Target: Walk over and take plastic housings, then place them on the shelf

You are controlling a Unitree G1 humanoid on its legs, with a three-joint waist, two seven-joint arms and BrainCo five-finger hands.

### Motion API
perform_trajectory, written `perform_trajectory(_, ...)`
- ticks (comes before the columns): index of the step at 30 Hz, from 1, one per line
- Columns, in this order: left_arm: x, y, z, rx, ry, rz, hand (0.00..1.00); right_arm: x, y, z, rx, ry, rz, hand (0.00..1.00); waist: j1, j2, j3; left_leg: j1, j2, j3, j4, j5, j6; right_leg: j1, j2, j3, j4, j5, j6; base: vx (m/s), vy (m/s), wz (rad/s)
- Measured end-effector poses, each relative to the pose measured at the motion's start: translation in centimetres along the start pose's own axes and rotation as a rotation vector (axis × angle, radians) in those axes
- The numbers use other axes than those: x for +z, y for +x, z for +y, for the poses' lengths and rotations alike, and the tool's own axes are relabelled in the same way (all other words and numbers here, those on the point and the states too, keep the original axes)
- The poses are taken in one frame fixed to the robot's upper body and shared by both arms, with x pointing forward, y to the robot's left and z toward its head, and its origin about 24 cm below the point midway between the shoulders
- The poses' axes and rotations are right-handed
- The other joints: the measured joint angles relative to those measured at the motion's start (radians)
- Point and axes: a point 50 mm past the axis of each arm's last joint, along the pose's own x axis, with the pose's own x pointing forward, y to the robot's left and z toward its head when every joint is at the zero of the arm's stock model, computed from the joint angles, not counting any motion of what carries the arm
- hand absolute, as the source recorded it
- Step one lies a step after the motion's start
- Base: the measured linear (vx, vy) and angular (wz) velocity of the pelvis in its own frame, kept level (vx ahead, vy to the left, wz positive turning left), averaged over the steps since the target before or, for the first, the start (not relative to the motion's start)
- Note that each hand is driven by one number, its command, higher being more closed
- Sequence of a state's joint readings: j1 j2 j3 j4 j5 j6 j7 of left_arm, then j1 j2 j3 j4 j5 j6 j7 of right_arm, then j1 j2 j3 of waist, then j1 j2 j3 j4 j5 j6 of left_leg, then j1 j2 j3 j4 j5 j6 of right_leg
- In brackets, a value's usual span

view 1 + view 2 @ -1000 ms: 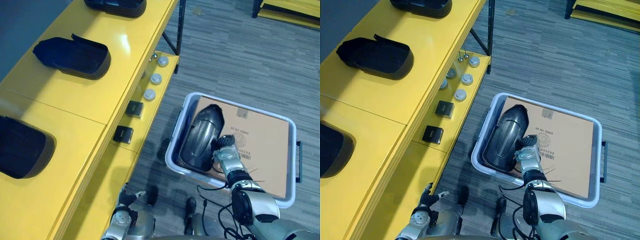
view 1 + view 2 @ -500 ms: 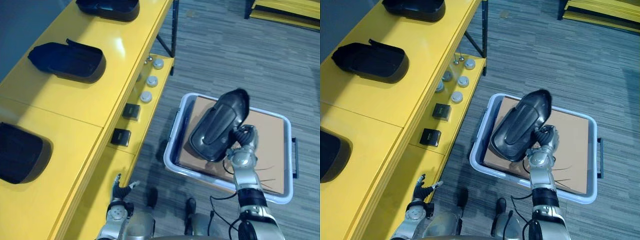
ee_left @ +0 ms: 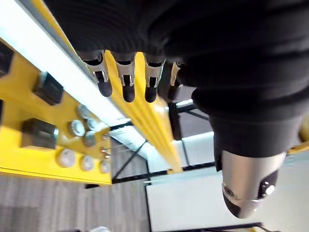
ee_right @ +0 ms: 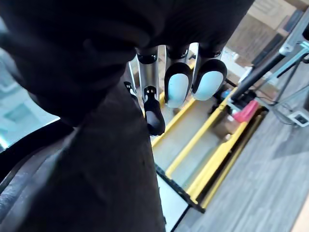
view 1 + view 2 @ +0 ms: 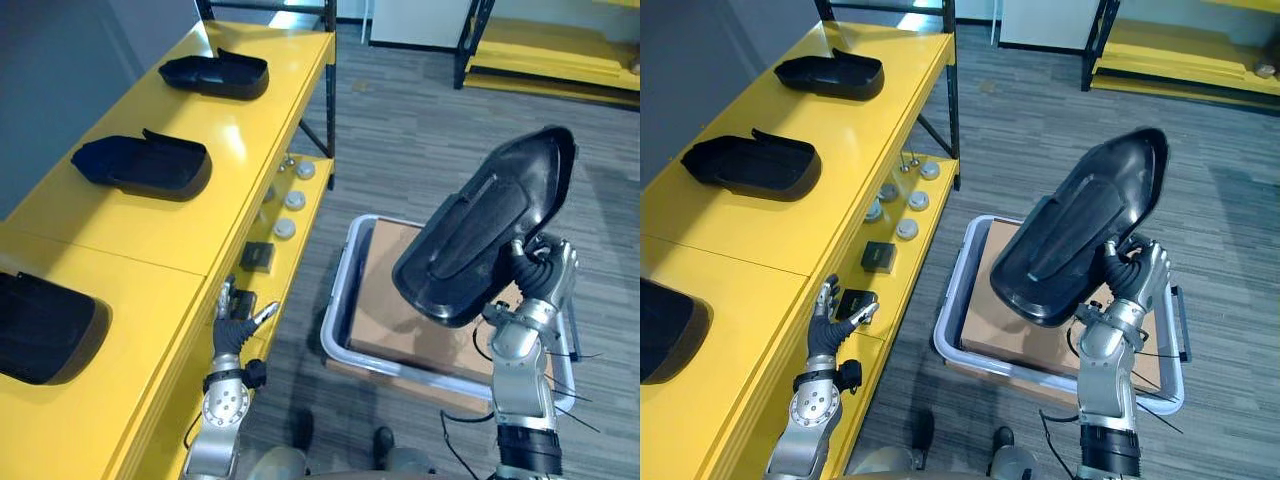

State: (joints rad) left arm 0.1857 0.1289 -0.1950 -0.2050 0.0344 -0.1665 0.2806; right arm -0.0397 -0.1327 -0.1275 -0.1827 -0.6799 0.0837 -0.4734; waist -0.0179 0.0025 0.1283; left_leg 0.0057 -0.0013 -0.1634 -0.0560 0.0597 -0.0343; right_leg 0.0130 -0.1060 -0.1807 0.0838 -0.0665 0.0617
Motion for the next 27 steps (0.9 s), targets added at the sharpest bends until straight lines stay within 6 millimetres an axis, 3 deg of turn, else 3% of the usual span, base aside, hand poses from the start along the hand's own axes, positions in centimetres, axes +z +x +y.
perform_trajectory(13, 4.0, 1.9, -5.1, -0.23, -0.095, -0.186, 0.0, 3.9, -0.2, 2.0, 0.131, 0.033, -0.211, 1.0, -0.012, -0.001, -0.035, 0.014, 0.001, 0.036, 0.0, -0.002, 0.003, -0.001, 0.009, 0.046, -0.007, 0.019, 0.002, -0.02, -0.002, -0.09)
perform_trajectory(21, 4.5, 1.8, -7.7, -0.345, -0.078, -0.211, 0.0, 6.0, -1.5, 3.5, 0.223, 0.094, -0.289, 1.0, -0.019, -0.004, -0.062, 0.017, 0.002, 0.055, -0.006, -0.001, 0.003, -0.003, 0.016, 0.061, -0.022, 0.032, 0.001, -0.02, -0.004, -0.07)
perform_trajectory(26, 4.0, 2.1, -8.2, -0.353, -0.074, -0.191, 0.0, 6.2, -1.7, 3.7, 0.238, 0.106, -0.296, 1.0, -0.021, -0.006, -0.072, 0.026, 0.002, 0.067, -0.013, -0.001, 0.003, -0.002, 0.018, 0.073, -0.023, 0.032, 0.002, -0.01, -0.003, -0.08)
perform_trajectory(27, 3.8, 2.1, -8.2, -0.354, -0.069, -0.18, 1.0, 6.3, -1.7, 3.8, 0.245, 0.105, -0.301, 1.0, -0.022, -0.007, -0.072, 0.026, 0.002, 0.07, -0.014, -0.001, 0.003, -0.002, 0.017, 0.075, -0.028, 0.035, 0.003, -0.01, -0.001, -0.08)
